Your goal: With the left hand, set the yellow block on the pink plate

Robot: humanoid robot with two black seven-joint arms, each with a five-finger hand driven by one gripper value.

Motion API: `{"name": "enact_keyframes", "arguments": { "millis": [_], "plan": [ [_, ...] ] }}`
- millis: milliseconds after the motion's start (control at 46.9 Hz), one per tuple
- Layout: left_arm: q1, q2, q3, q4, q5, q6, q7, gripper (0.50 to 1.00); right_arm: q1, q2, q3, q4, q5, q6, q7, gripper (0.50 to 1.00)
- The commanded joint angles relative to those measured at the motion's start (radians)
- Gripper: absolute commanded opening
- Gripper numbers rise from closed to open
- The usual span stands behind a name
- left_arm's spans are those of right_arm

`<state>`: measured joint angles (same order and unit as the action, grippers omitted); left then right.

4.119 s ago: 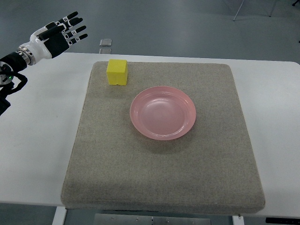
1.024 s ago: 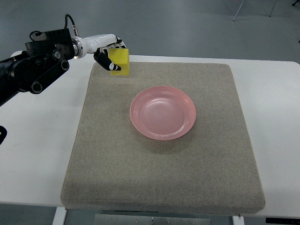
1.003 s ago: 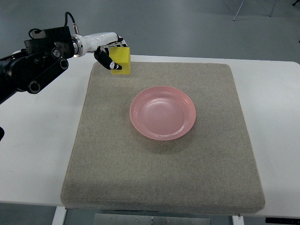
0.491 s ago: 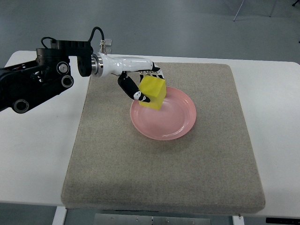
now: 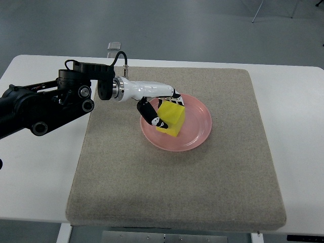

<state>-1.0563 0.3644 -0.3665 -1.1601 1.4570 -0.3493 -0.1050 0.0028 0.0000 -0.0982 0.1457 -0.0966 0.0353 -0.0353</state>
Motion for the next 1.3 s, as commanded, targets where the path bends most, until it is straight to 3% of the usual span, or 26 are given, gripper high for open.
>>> {"name": "enact_keyframes", "arguments": {
  "millis": [0,85,128,171,427,726,982,1280],
  "plan": [
    [0.002,-0.005,0.0,0.0,-0.003,0.018,-0.001,0.73,0.0,0.0,0.0,0.0,0.0,0.0,0.0,0.924],
    [0.007,-0.004,0.0,0.002,-0.013,0.02,-0.001,0.842,0.0,0.0,0.0,0.0,0.0,0.0,0.0,0.924],
    [0.005,-0.004,-0.002,0.002,-0.02,0.02,-0.001,0.936,-0.001,0.0,0.0,0.0,0.0,0.0,0.0,0.924],
    [0.005,-0.004,-0.002,0.002,-0.023,0.02,-0.001,0.988,0.0,0.0,0.0,0.0,0.0,0.0,0.0,0.924],
    [-0.005,0.059,-0.003,-0.024,-0.053,-0.002,-0.002,0.994,0.0,0.0,0.0,0.0,0.0,0.0,0.0,0.924],
    [-0.053,0.22,-0.008,-0.023,-0.449,-0.007,-0.002,0.994,-0.001,0.0,0.0,0.0,0.0,0.0,0.0,0.924],
    [-0.028,0.266,-0.011,0.149,-0.986,-0.013,-0.002,0.996,0.0,0.0,0.0,0.0,0.0,0.0,0.0,0.924],
    [0.024,0.28,-0.017,0.356,-1.362,-0.227,0.002,0.996,0.0,0.0,0.0,0.0,0.0,0.0,0.0,0.924]
  ]
}}
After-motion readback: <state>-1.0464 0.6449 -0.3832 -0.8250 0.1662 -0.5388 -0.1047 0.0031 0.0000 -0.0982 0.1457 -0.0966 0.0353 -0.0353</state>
